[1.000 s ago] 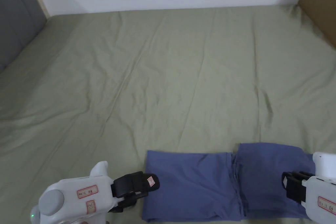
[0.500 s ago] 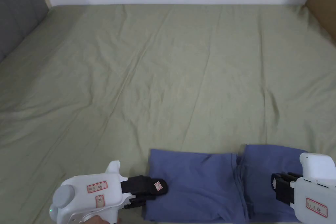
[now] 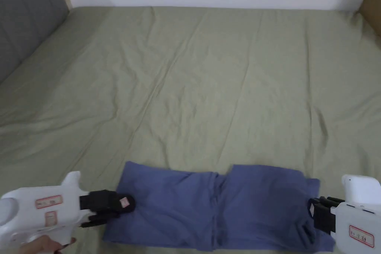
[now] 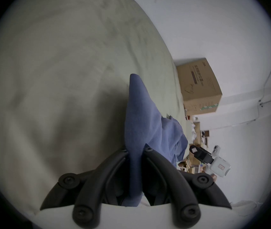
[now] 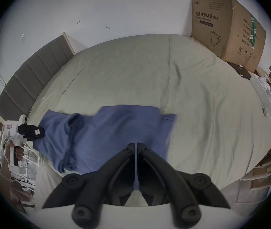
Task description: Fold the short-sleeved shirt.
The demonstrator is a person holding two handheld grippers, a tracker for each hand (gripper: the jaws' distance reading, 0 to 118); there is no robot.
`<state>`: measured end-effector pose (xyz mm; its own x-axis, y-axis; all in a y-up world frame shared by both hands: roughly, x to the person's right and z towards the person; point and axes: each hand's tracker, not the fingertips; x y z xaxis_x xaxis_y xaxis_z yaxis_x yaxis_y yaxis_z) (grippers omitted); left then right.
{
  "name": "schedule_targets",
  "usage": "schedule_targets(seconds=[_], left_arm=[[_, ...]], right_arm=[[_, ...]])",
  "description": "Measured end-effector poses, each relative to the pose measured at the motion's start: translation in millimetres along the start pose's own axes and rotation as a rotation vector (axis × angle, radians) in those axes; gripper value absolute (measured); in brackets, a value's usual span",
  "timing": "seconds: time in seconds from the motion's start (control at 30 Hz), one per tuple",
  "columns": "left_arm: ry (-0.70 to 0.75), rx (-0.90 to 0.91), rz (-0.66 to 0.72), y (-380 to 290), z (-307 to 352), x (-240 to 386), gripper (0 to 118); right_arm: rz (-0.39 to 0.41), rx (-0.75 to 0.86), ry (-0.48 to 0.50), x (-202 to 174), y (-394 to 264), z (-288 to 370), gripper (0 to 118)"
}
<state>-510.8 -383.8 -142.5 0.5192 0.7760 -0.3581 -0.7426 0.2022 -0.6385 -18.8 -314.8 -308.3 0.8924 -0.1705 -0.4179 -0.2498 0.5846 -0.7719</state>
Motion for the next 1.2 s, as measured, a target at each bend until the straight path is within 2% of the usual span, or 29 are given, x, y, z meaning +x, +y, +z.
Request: schedule_targets(seconds=[0.07, 0.27, 0.43, 0.6, 0.77, 0.87, 1.07, 1.1, 1.13, 1.2], left_arm=[[0.049, 0.030, 0.013, 2, 21, -16, 9], [0.111, 0.057, 0.000, 2, 50, 1, 9], [0.216, 0.070, -0.006, -6, 51, 68, 9], [0.175, 0.117, -0.062, -10, 48, 136, 9], [0.103, 0.104, -0.253, -17, 7, 206, 9], [0.057, 0.031, -0.301, -25, -42, 229, 9], [0.140, -0.151, -0.366, -56, -143, 241, 11], [0.139, -0.188, -0.373, -61, -157, 238, 17], [0.133, -0.218, -0.391, -65, -169, 236, 39], [0.148, -0.297, -0.389, -73, -189, 233, 105]], right_arm=[[-0.017, -0.008, 0.011, 2, -2, -1, 3], [-0.028, -0.019, 0.014, 6, -9, 1, 3], [-0.048, -0.015, 0.009, 16, -12, 7, 3], [-0.080, 0.004, 0.000, 30, -14, 15, 3], [-0.102, 0.027, -0.008, 46, -15, 23, 3], [-0.124, 0.038, -0.017, 57, -17, 27, 3], [-0.174, 0.036, -0.043, 80, -25, 32, 3], [-0.183, 0.033, -0.051, 84, -27, 31, 3], [-0.193, 0.029, -0.059, 87, -29, 31, 3], [-0.213, 0.020, -0.070, 93, -31, 29, 3]])
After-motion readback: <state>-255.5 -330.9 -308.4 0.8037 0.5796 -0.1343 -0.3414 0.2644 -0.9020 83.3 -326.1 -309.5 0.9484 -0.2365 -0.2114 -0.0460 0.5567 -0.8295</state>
